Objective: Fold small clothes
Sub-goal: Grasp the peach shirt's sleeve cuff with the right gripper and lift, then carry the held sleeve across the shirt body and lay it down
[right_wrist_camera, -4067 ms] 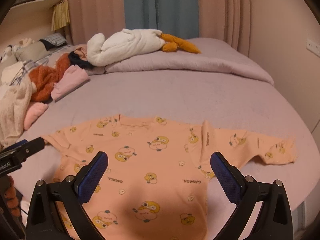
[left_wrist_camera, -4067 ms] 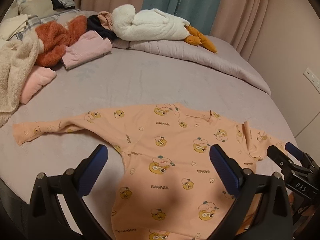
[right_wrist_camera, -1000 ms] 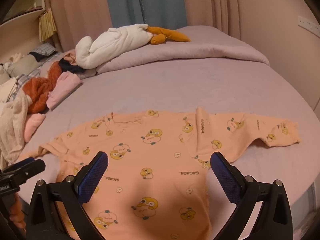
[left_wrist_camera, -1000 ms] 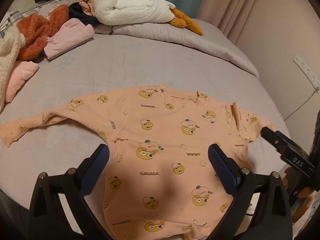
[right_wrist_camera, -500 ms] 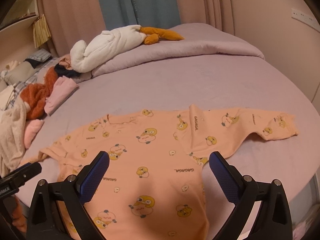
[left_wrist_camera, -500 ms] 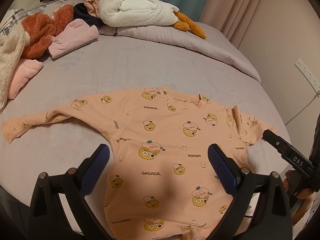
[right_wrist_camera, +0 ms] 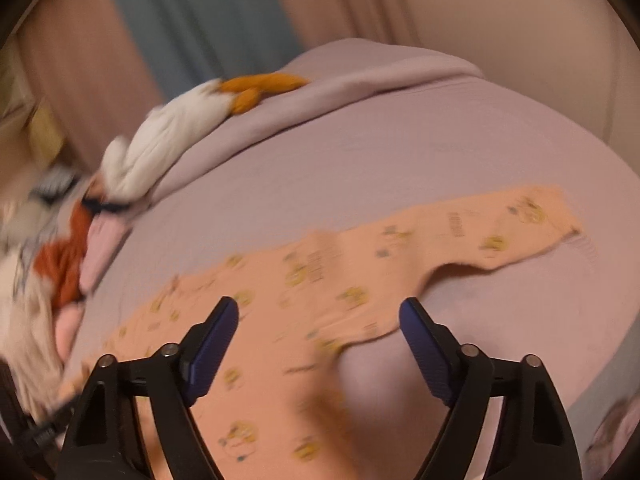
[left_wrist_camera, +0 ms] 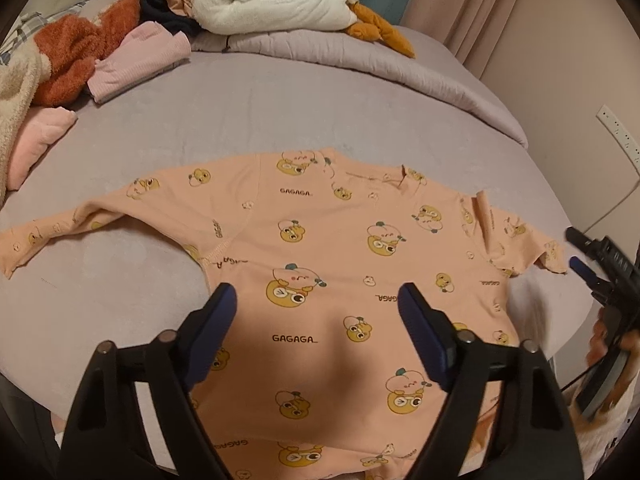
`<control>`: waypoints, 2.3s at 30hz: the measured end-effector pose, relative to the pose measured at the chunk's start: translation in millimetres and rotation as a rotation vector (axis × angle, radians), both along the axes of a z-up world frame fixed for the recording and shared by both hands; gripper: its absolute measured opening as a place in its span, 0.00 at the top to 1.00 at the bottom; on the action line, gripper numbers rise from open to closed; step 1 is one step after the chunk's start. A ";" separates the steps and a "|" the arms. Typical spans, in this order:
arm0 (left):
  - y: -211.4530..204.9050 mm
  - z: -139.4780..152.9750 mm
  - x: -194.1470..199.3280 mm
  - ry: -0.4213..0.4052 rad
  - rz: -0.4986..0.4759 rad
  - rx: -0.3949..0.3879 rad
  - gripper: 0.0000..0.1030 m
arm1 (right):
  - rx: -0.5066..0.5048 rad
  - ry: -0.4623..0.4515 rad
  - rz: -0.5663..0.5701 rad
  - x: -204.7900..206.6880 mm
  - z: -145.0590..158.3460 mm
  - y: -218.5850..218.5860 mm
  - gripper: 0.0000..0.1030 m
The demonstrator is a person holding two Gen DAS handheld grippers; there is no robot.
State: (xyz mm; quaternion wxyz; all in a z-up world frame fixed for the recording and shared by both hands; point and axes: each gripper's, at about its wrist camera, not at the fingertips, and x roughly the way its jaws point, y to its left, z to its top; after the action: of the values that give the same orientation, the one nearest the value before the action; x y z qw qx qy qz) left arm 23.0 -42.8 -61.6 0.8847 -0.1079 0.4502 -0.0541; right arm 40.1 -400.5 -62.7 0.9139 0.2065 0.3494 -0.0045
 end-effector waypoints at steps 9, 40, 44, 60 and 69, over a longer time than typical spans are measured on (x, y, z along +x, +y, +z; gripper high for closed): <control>0.1 -24.1 9.7 0.077 0.014 0.012 0.32 | 0.173 0.155 -0.435 21.9 -59.6 -152.4 0.33; 45.8 -26.0 10.4 0.094 0.146 -0.017 0.32 | -0.100 -0.178 -0.353 33.3 56.8 -109.3 0.95; 52.8 -22.6 8.0 0.082 0.164 -0.024 0.32 | -0.186 -0.232 -0.185 37.1 84.4 -49.5 0.95; 64.5 -10.7 -4.9 0.059 0.197 -0.012 0.30 | -0.242 -0.253 0.237 51.2 89.9 77.9 0.95; 74.9 -12.6 -11.6 0.064 0.227 -0.024 0.30 | -0.233 -0.194 0.404 49.6 64.4 141.3 0.95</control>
State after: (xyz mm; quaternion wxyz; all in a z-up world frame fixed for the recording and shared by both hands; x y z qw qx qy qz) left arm 11.4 32.2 -74.2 0.8689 -0.1704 0.4626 0.0448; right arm 89.7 -259.2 1.7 0.9432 0.0253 0.2914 0.1577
